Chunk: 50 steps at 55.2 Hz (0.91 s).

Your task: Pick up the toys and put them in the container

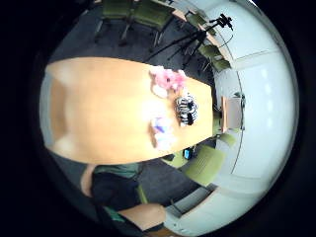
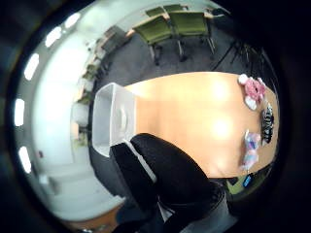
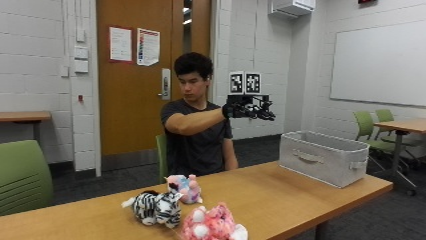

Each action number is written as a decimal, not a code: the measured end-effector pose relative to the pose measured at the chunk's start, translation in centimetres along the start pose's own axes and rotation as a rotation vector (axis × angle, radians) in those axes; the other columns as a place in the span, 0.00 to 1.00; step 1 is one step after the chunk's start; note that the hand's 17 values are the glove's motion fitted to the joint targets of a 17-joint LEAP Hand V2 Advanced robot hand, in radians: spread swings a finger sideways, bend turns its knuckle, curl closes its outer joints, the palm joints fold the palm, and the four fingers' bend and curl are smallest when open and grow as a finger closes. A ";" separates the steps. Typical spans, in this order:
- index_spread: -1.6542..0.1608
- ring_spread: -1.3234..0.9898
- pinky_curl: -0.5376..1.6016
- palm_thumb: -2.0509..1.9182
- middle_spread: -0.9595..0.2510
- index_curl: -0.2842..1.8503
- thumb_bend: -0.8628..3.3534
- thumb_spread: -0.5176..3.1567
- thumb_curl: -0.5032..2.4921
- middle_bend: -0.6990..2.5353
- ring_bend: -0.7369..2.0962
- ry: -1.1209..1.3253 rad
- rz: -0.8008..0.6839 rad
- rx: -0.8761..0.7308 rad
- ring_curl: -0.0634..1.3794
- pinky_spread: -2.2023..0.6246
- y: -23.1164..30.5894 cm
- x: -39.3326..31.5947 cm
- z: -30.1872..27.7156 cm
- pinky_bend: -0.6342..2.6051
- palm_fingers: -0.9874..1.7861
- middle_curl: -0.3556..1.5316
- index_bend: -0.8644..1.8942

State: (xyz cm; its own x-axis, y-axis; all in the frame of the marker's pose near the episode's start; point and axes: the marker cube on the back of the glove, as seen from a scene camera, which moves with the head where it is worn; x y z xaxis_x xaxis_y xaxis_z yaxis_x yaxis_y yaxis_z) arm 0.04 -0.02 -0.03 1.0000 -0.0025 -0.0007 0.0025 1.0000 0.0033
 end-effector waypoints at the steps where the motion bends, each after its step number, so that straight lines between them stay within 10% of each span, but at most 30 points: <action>1: 0.85 0.51 0.29 0.48 0.74 0.15 0.18 0.25 0.17 0.27 0.32 0.001 -0.001 0.001 0.05 0.74 0.0 0.0 0.0 0.34 0.44 0.20 0.39; 26: 0.77 0.42 0.36 0.48 0.65 0.25 0.18 0.40 0.18 0.27 0.33 0.061 -0.037 0.061 0.12 0.70 5.4 7.0 1.5 0.43 0.41 0.29 0.38; 50: 0.74 0.43 0.40 0.49 0.62 0.26 0.18 0.41 0.20 0.27 0.37 0.020 0.097 -0.075 0.19 0.72 11.0 21.3 15.7 0.51 0.36 0.32 0.36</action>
State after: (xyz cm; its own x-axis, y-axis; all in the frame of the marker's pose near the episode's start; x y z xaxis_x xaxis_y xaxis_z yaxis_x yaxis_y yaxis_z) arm 21.35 10.88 15.70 0.9953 0.0935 -0.0240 -0.0950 0.9930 -0.0705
